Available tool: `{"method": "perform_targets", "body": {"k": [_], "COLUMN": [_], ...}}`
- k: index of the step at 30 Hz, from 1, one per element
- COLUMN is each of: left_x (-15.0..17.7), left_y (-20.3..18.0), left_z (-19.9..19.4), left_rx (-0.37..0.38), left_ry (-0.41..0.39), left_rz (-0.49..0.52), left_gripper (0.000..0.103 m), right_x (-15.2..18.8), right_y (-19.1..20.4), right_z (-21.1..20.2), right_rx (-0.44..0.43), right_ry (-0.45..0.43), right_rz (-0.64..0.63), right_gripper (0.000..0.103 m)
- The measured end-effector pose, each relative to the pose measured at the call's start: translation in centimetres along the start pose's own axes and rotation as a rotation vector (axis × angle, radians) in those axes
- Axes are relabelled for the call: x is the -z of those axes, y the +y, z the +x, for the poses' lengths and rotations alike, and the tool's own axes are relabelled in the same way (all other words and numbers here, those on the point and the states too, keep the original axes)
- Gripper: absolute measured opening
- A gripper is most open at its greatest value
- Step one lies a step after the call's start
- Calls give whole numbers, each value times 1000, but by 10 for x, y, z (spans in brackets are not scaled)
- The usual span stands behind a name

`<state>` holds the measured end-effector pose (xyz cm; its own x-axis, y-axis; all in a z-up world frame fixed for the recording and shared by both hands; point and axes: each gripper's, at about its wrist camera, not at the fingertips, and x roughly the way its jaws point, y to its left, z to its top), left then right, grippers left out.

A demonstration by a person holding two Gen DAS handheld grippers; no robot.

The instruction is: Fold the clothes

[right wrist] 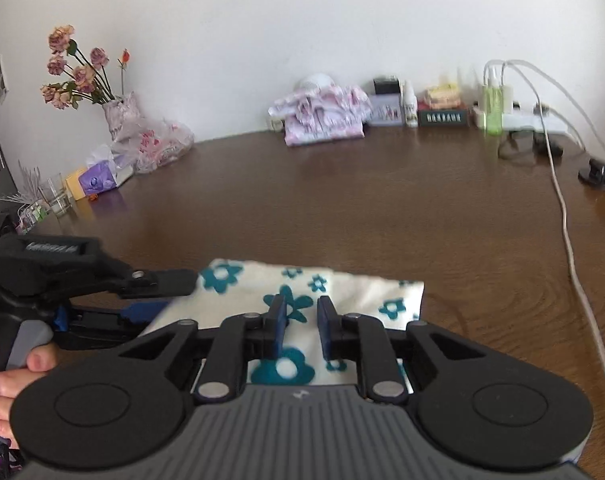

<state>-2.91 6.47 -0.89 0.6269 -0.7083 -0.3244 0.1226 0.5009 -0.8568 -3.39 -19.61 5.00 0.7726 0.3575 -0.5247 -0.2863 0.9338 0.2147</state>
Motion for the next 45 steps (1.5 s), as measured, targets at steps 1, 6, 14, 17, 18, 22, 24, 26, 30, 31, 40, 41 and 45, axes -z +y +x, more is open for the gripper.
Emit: {"method": "perform_targets", "body": {"k": [1, 6, 14, 17, 18, 22, 24, 26, 30, 31, 40, 41, 45], "left_x": [5, 41, 63, 64, 64, 50, 37, 26, 20, 21, 15, 12, 15], "left_y": [-1, -12, 5, 8, 9, 14, 12, 7, -5, -5, 4, 0, -68], "left_z": [-9, -17, 1, 1, -1, -11, -10, 0, 21, 27, 28, 24, 18], "left_rx": [3, -30, -42, -36, -27, 1, -6, -30, -90, -92, -85, -96, -146], "left_ry": [-11, -13, 40, 32, 25, -37, -69, -67, -31, -5, 35, 29, -19], "left_rz": [32, 103, 8, -13, -23, -54, -32, 1, 40, 39, -56, -35, 290], "left_gripper": [52, 52, 17, 17, 17, 43, 61, 63, 59, 49, 38, 39, 39], "right_x": [-7, -20, -3, 1, 2, -5, -12, -11, 2, 6, 17, 23, 54], "right_y": [5, 38, 42, 45, 46, 46, 43, 33, 12, 8, -47, -55, -66], "right_z": [3, 58, 63, 62, 62, 47, 26, 10, -9, -10, -61, -69, -81], "right_rx": [-23, -63, -33, -15, -9, -19, -20, 5, 37, 42, -78, -143, -190], "right_ry": [-6, 151, 139, 122, 118, 87, 40, 39, 68, 74, -44, -22, 61], "right_rz": [-12, -108, -117, -124, -126, -95, -97, -82, -33, -16, 89, 78, -10], "right_gripper": [17, 17, 16, 16, 16, 17, 17, 18, 18, 18, 50, 50, 49]}}
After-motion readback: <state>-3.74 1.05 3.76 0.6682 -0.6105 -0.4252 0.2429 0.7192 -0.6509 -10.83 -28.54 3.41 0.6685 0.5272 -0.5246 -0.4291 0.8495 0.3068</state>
